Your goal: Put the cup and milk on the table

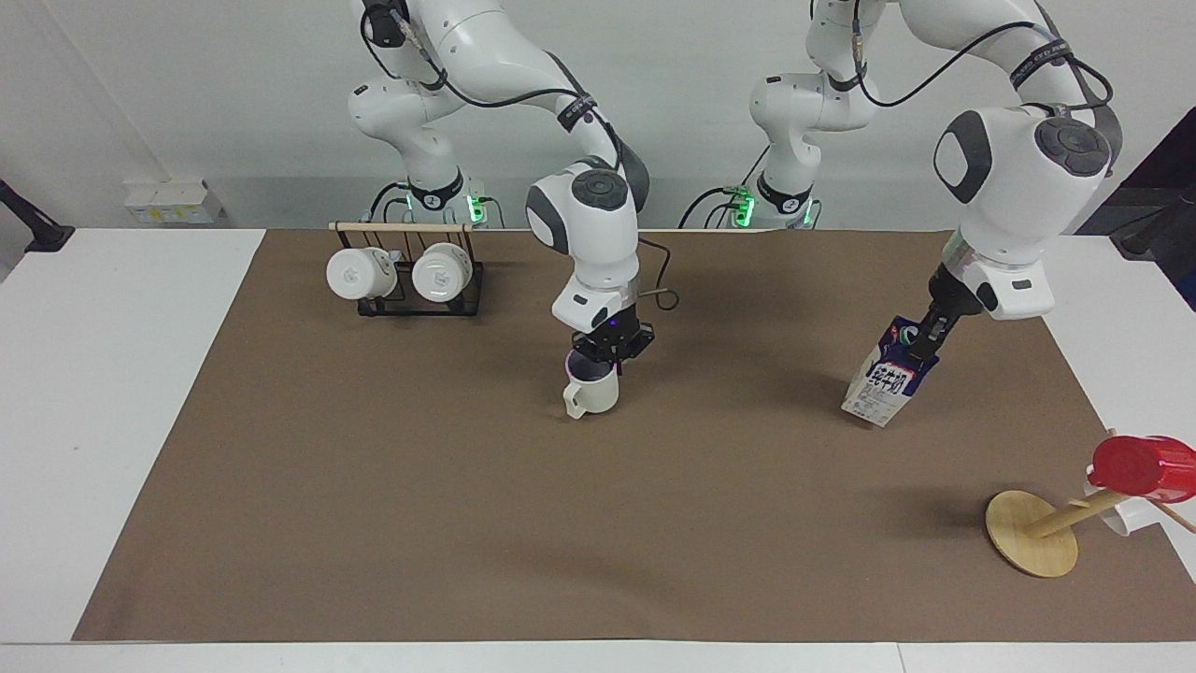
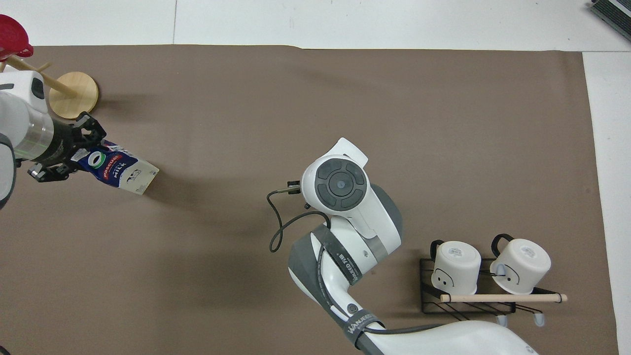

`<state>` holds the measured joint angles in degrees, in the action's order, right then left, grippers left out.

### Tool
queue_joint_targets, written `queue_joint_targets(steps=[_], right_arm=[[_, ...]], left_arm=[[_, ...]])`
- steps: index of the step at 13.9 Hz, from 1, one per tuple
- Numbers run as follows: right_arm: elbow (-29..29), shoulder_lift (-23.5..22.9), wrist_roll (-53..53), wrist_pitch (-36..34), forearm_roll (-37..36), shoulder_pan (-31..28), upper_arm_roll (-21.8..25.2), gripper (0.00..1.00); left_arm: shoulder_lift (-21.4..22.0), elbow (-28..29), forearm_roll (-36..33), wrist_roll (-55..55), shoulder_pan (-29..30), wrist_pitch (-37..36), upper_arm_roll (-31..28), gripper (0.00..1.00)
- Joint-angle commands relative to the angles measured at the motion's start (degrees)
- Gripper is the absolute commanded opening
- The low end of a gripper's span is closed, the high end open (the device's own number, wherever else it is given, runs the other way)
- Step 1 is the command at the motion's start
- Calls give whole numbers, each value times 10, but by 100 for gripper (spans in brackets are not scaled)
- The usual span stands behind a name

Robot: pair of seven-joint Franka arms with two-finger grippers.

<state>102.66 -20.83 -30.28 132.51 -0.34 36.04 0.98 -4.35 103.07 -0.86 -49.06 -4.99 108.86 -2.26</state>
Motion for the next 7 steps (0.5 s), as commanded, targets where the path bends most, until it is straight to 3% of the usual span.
queue_joint_targets(steps=[1,5,6,7], right_arm=[[-3,-7,-17,0,3,8,-2,0],[1,-9,-17,0,2,11,-2,0],[1,-9,-17,-1,2,10,-2,28],[0,-8,-17,-3,1,10,-1,77]], left_arm=[[11,-6,-6,23,-17,-21,-3,52],[28,-2,-4,82,-53,-50,1,54],[29,-3,-4,83,-67,-56,1,56],[30,-4,-3,83,-78,-55,1,56]])
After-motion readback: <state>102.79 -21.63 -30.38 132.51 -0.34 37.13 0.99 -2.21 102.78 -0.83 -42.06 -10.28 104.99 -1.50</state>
